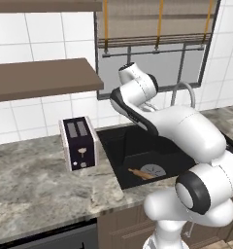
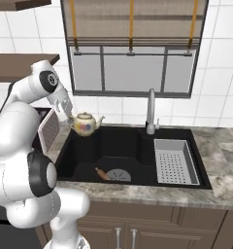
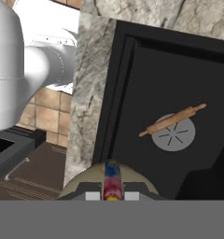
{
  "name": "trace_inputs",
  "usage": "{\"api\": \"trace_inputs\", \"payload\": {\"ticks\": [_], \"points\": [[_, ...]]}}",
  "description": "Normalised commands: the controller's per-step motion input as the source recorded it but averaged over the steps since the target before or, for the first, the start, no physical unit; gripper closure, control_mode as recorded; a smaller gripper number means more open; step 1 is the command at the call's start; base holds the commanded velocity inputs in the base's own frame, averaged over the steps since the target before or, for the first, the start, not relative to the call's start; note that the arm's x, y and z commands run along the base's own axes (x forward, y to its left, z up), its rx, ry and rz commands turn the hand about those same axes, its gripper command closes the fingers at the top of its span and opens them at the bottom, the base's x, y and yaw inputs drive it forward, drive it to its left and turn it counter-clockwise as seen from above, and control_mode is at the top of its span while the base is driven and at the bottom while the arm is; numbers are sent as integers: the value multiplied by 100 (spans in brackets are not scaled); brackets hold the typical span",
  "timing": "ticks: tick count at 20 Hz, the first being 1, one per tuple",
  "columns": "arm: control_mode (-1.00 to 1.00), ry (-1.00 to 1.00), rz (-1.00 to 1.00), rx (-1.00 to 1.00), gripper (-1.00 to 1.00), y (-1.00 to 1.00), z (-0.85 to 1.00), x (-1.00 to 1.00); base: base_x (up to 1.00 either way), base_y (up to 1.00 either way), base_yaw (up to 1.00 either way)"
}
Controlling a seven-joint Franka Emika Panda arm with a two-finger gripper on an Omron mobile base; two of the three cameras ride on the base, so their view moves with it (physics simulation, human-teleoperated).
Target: Pick the teapot and teapot and place them in the sink. Then turn on the water.
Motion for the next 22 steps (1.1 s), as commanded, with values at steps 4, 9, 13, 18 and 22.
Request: {"api": "trace_inputs", "payload": {"ticks": [4,9,13,18,22], "points": [[-100,7,0,4,100,3,-18,6,0,2,0],[-100,21,0,9,100,26,-61,62,0,0,0],[-100,20,0,8,100,7,-67,52,0,0,0],[-100,15,2,1,100,2,-53,45,0,0,0],[-100,2,11,0,100,-7,-56,4,0,0,0]]}}
